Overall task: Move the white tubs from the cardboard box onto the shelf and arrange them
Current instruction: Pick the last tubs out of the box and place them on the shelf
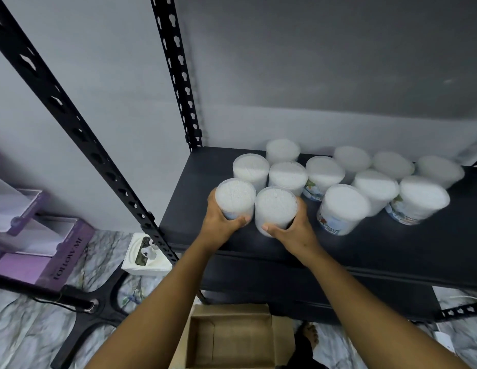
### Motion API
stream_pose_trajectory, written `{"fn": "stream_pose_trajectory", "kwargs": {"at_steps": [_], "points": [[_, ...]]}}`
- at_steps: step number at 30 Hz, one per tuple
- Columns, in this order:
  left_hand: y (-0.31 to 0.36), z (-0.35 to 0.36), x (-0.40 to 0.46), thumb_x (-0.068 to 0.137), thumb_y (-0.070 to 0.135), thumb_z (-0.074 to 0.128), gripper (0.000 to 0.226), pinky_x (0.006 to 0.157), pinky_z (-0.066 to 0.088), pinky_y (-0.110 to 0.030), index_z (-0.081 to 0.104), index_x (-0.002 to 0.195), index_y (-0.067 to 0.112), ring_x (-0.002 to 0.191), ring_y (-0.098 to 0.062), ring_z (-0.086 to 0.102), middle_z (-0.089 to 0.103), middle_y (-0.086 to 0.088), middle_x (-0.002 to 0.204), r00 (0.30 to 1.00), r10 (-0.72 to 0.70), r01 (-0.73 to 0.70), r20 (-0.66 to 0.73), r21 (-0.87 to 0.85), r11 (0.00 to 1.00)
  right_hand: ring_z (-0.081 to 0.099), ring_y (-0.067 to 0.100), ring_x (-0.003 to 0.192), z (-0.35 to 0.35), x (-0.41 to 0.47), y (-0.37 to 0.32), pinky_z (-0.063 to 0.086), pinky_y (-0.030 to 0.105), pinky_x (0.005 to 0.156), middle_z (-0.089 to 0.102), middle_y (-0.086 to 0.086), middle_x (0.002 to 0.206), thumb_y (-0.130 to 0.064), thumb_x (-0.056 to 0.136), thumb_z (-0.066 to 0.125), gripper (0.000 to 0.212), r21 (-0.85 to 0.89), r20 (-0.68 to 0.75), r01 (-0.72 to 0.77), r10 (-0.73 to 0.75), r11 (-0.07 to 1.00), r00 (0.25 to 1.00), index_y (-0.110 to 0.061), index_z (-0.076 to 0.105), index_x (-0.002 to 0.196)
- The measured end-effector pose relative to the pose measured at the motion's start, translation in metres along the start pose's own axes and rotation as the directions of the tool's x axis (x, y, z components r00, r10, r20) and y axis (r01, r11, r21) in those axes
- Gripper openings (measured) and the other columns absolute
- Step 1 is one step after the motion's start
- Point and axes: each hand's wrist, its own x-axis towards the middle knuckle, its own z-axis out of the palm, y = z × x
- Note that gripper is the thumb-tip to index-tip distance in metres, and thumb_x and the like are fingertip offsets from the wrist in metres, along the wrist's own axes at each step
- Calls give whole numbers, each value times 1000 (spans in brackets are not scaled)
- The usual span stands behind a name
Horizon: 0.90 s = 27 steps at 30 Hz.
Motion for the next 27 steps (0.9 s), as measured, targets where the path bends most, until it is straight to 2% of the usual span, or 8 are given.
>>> {"fn": "stream_pose_trajectory", "kwargs": {"at_steps": [2,5,9,12,14,18,22,27], "points": [[0,-2,-1,70,16,83,91,94,44,-16,23,136,32,125,-4,45,40,16,133,1000,8,-9,16,18,1000,41,0,114,0,-1,1,36,-2,78,38,-24,119,-15,69,83,83,-1,1,9,-9,1000,1000,-37,26,126],[1,-4,-6,71,19,82,94,98,39,-17,21,143,24,125,-1,42,38,15,135,1000,-2,1,8,51,999,41,2,121,-1,-5,2,35,4,88,40,-17,129,-17,68,84,89,3,2,23,-23,1000,1000,-35,27,134],[4,-9,-15,76,11,77,71,88,42,-7,35,123,44,117,10,46,46,18,127,1000,14,-15,14,85,996,43,7,123,-1,-11,4,39,8,86,43,-9,135,-15,69,83,87,6,-18,10,-10,1000,1000,-29,30,135],[4,-12,-23,78,20,75,61,89,45,-12,39,123,40,118,1,50,51,10,130,999,-13,10,34,75,997,43,8,126,-2,-17,6,39,19,96,42,-6,141,-19,69,84,94,11,-23,-1,1,1000,1000,-23,27,143],[4,-14,-29,79,30,73,57,90,45,-15,41,126,34,116,-3,52,52,6,130,998,-51,46,45,109,993,41,7,127,-2,-23,5,37,21,98,41,-7,141,-19,72,82,91,-2,-19,-14,14,1000,1000,-22,26,143],[5,-13,-42,78,46,66,58,101,45,-33,45,128,26,119,-8,51,54,5,128,997,-71,62,43,197,979,29,14,140,-6,-35,10,29,29,108,28,0,154,-29,78,76,96,-66,-30,-93,91,994,995,-20,14,151],[14,-6,-59,86,29,63,43,102,42,-34,48,126,21,119,-13,49,53,2,127,997,-79,69,27,254,965,26,14,141,-14,-51,11,27,31,111,25,2,156,-34,85,69,87,-108,-28,-114,112,988,993,-21,15,151],[30,12,-86,89,35,60,63,104,32,-27,35,144,19,135,-20,37,37,-3,146,989,-148,147,-21,300,943,28,14,140,-33,-74,10,27,31,111,28,-2,154,-43,89,60,70,-192,-19,-77,74,978,997,-21,28,147]]}}
